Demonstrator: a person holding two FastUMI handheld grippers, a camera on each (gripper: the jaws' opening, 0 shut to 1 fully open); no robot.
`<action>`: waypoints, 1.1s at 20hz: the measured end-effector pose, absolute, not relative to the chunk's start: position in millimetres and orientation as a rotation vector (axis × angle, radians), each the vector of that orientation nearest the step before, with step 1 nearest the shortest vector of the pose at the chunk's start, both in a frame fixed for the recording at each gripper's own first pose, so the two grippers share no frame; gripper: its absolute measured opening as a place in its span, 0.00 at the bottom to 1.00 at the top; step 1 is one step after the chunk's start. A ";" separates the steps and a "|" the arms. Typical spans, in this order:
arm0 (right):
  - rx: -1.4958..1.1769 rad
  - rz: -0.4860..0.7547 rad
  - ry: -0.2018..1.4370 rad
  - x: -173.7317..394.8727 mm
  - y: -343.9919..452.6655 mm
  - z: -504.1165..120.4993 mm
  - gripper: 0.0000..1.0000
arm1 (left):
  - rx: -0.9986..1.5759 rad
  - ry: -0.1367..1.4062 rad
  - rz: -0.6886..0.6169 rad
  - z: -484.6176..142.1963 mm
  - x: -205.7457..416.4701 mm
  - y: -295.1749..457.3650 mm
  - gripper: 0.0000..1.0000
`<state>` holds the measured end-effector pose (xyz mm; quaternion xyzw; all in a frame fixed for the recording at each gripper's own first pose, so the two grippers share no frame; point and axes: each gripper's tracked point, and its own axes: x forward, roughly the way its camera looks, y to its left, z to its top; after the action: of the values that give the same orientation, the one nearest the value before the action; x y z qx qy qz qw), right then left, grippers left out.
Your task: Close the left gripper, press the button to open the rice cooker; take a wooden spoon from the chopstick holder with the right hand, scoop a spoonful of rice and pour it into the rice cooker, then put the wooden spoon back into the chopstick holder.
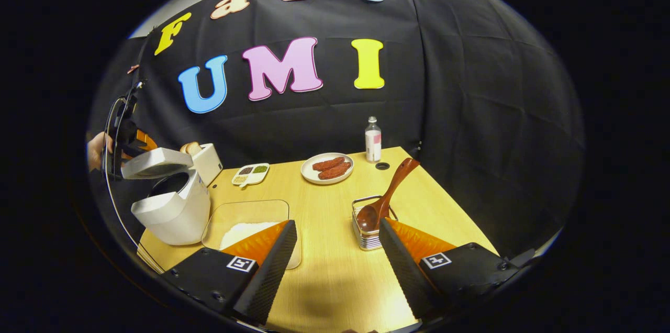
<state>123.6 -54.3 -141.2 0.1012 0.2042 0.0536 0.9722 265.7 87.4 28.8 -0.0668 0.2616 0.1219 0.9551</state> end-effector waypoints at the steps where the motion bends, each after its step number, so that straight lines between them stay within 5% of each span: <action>1: 0.193 0.126 0.420 122.2 -51.6 -143.4 0.99 | -0.134 0.535 0.253 19.4 262.4 85.4 0.96; 12: 0.156 0.135 0.452 126.8 -63.8 -155.2 0.99 | -0.075 0.514 0.250 -50.8 240.7 72.3 0.98; 22: 0.124 0.192 0.507 115.8 -55.2 -169.1 0.99 | -0.031 0.387 0.266 -50.5 238.0 71.1 0.99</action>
<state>115.8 -55.2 -169.1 0.0612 0.2503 0.0947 0.9616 238.0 71.1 -50.5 -0.0153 0.1919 0.1317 0.9724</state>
